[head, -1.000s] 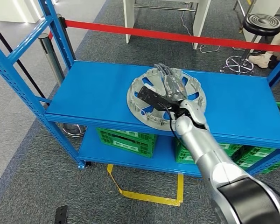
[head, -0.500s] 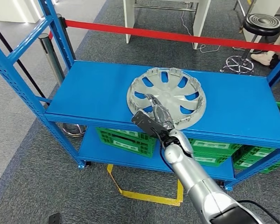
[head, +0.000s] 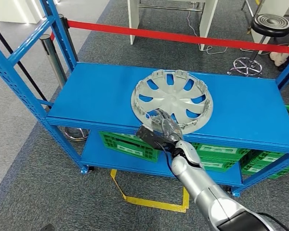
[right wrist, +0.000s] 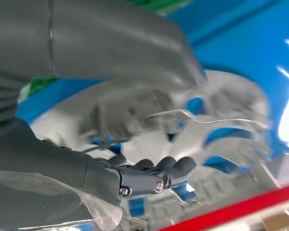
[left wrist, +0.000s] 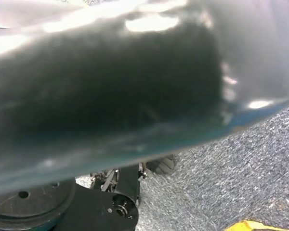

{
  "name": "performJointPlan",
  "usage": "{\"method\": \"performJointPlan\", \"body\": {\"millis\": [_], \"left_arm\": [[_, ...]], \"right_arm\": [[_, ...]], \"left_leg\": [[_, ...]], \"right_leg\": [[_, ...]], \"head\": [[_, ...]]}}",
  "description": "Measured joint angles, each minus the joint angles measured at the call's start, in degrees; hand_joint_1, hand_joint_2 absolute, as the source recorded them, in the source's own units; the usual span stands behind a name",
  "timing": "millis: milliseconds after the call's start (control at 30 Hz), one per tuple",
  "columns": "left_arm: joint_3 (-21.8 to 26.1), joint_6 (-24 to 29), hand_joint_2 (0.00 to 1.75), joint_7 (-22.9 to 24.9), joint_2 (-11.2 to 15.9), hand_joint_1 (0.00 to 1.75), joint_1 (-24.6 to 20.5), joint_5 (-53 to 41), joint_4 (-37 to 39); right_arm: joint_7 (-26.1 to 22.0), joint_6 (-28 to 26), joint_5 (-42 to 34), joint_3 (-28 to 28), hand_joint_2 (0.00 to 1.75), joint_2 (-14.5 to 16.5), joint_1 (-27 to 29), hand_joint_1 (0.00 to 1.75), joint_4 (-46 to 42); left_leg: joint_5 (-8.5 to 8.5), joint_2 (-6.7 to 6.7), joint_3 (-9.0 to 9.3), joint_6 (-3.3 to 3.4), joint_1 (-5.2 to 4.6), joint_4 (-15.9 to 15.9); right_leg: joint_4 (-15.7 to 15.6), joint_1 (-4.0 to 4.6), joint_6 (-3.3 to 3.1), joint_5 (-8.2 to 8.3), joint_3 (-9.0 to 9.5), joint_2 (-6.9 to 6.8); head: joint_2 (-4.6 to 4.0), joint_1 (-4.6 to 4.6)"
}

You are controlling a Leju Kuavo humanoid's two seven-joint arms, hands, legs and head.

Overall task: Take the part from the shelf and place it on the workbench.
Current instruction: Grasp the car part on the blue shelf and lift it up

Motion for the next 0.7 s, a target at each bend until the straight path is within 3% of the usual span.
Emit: {"method": "performJointPlan", "body": {"millis": [200,700], "left_arm": [[0.5,3.4,0.0,-1.5,0.0,0.0,0.0,-0.2,0.0],[0.5,4.6,0.0,-2.6,-0.1,0.0,-0.7,-0.4,0.0]], "right_arm": [[1.5,0.3,0.6,-0.6,1.75,-0.7,-0.8,0.0,3.5],[3.6,0.6,3.3,-0.8,1.75,-0.8,-3.4,0.0,9.9]], "left_leg": [[0.0,0.02,0.07,0.0,0.0,0.0],[-0.14,0.02,0.63,0.04,0.0,0.0]], "right_leg": [[0.0,0.0,0.0,0.0,0.03,0.01],[-0.1,0.0,0.01,-0.18,-0.07,0.02]], "head": [[0.0,-0.01],[0.0,0.0]]}}
